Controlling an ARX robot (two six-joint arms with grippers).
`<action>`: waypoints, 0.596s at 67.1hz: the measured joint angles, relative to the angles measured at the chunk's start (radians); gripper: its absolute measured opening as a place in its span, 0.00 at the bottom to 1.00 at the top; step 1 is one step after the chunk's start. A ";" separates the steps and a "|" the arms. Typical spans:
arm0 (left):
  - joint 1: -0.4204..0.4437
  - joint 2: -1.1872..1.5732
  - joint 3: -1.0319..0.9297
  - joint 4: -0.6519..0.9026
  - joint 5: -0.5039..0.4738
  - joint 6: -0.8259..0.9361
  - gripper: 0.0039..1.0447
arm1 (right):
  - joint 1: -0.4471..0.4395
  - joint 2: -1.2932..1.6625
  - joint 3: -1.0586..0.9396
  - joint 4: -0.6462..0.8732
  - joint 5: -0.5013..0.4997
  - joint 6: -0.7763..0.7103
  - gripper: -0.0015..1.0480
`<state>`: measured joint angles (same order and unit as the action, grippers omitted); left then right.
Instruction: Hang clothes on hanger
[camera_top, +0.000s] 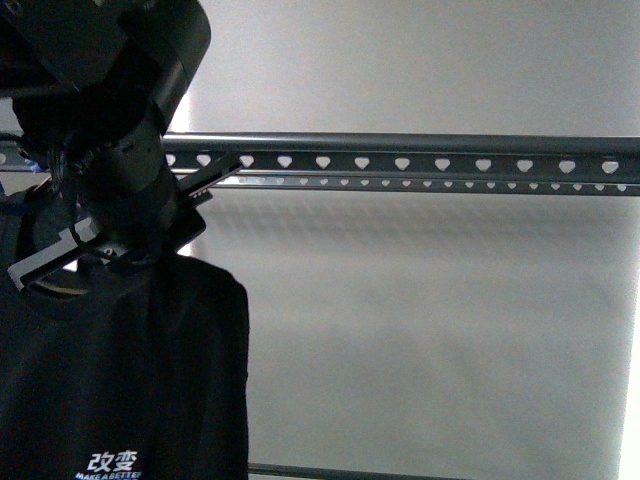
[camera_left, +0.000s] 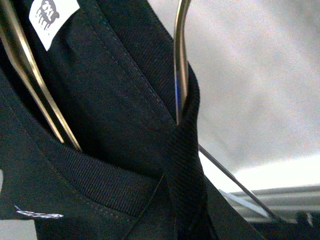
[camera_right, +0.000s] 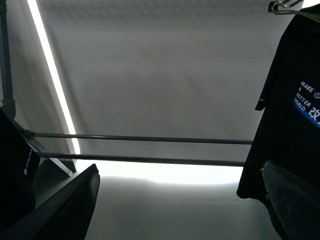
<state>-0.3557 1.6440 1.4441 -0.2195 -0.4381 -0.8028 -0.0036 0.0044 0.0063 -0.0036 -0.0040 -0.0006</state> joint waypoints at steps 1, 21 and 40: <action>-0.010 -0.022 -0.019 0.018 0.023 0.018 0.04 | 0.000 0.000 0.000 0.000 0.000 0.000 0.93; -0.101 -0.356 -0.405 0.151 0.388 0.341 0.04 | 0.000 0.000 0.000 0.000 0.000 0.000 0.93; 0.142 -0.311 -0.446 0.108 1.124 0.937 0.04 | 0.000 0.000 0.000 0.000 0.000 0.000 0.93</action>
<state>-0.2138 1.3334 0.9977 -0.1112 0.6861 0.1337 -0.0036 0.0044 0.0063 -0.0036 -0.0036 -0.0002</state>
